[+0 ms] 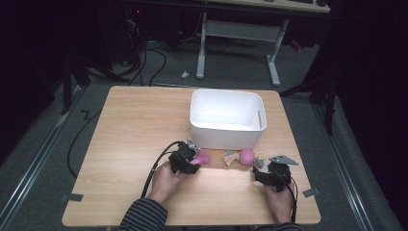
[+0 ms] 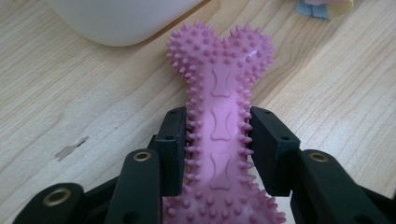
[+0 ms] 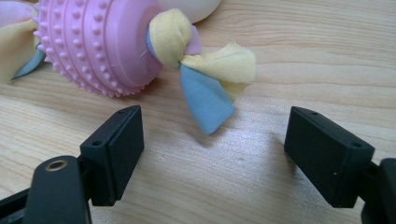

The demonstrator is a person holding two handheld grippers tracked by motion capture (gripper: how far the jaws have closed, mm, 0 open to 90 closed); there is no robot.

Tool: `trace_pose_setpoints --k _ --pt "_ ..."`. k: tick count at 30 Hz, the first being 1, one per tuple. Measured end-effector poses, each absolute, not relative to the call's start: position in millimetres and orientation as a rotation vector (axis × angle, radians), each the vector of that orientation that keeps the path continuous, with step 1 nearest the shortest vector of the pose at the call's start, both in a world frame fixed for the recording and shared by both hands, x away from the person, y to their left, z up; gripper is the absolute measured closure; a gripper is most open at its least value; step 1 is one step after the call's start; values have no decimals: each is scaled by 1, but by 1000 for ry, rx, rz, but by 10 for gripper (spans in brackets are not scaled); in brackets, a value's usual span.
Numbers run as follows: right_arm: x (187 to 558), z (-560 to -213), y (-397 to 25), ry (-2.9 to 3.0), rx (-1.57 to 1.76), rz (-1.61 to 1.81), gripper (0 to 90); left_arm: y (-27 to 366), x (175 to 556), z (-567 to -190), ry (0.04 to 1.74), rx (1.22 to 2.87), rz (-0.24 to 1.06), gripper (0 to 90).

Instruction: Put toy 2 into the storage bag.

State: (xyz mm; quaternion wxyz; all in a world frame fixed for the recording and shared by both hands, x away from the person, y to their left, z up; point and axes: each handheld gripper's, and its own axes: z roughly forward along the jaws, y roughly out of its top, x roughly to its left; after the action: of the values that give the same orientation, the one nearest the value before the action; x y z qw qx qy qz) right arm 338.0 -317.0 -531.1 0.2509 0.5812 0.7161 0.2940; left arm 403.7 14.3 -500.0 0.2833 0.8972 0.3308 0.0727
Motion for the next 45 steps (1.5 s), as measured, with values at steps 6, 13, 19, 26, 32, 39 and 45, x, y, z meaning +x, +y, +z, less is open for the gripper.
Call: trace_pose_setpoints --k 6,13,19,26,32,39,45 --pt "339 -531 -316 1952 1577 805 200 21 402 -493 901 2373 142 585" --pt "339 -531 -316 1956 1576 804 199 25 398 -483 880 2382 146 586" --pt "339 -531 -316 1964 1565 808 200 32 393 -473 881 2360 124 586" --pt "338 -531 -315 1974 1555 810 200 40 392 -460 884 2325 123 586" --pt "338 -531 -315 1972 1558 810 200 46 388 -450 869 2294 101 585" --pt "338 -531 -315 1973 1558 810 200 52 387 -444 868 2290 89 585" --pt "338 -531 -315 1974 1557 810 200 52 391 -434 868 2312 107 585"
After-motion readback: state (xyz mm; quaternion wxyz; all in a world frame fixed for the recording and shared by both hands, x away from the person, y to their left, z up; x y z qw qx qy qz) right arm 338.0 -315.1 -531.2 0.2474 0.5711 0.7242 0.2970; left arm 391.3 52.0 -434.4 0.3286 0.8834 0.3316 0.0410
